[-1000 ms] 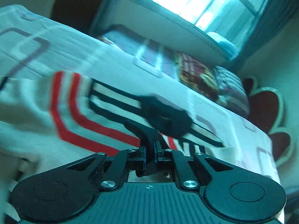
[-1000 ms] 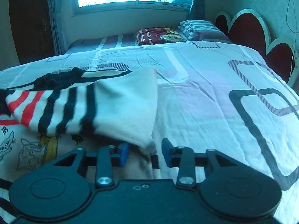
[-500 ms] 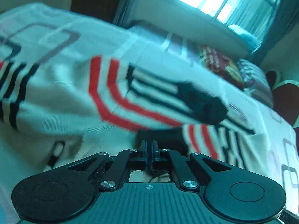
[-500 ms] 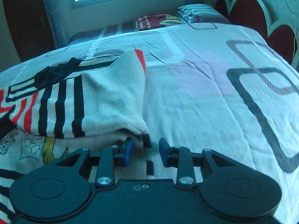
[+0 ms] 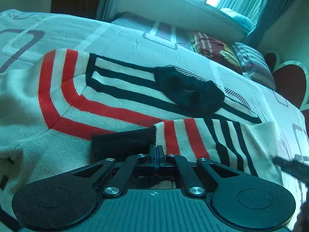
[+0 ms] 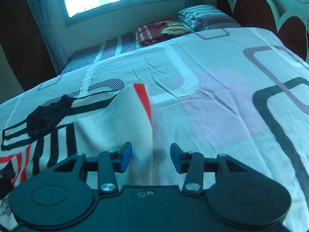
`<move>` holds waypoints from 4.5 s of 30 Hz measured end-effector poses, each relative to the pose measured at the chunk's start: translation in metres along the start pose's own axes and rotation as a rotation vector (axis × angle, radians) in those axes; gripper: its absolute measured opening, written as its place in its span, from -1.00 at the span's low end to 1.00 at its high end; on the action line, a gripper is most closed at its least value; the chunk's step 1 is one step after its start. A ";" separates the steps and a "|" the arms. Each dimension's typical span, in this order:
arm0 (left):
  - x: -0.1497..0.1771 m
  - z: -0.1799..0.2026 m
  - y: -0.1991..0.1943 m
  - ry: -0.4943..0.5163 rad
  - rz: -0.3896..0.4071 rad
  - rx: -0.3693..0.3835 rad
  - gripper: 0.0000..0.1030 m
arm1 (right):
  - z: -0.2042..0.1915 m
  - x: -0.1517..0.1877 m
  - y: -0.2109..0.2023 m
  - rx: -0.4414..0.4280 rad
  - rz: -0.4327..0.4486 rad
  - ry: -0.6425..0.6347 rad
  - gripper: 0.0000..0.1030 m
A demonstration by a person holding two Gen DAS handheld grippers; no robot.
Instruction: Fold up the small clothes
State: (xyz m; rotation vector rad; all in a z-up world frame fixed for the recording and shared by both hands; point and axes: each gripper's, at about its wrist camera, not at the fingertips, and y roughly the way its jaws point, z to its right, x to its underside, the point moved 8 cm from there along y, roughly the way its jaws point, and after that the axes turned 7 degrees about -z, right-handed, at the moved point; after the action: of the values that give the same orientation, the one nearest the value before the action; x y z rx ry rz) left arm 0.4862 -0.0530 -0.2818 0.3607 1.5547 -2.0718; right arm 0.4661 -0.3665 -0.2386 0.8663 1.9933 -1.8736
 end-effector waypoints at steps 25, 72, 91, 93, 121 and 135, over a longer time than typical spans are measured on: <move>-0.001 0.011 -0.023 0.007 0.014 -0.028 -0.93 | -0.008 -0.021 -0.006 0.029 0.031 0.021 -0.24; 0.003 -0.411 -0.102 -0.860 0.241 0.001 -0.73 | -0.342 0.164 -0.054 -0.240 -0.104 -0.411 0.03; -0.101 -0.241 -0.132 -0.275 0.412 0.136 -0.91 | -0.334 0.142 -0.044 -0.239 -0.084 -0.319 -0.01; -0.106 -0.188 -0.114 -0.165 0.365 0.210 -0.91 | -0.316 0.134 -0.056 -0.242 -0.061 -0.280 -0.01; -0.010 -0.041 -0.058 0.098 0.077 0.155 0.56 | -0.148 0.098 -0.058 -0.380 -0.184 0.139 0.30; -0.040 -0.150 -0.052 -0.062 0.147 -0.100 0.56 | -0.165 0.073 -0.067 -0.224 0.049 -0.038 -0.85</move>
State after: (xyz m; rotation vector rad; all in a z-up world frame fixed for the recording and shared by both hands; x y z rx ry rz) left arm 0.4761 0.1099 -0.2655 0.3597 1.5410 -1.8698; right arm 0.4027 -0.1877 -0.2056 0.8021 2.0885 -1.5896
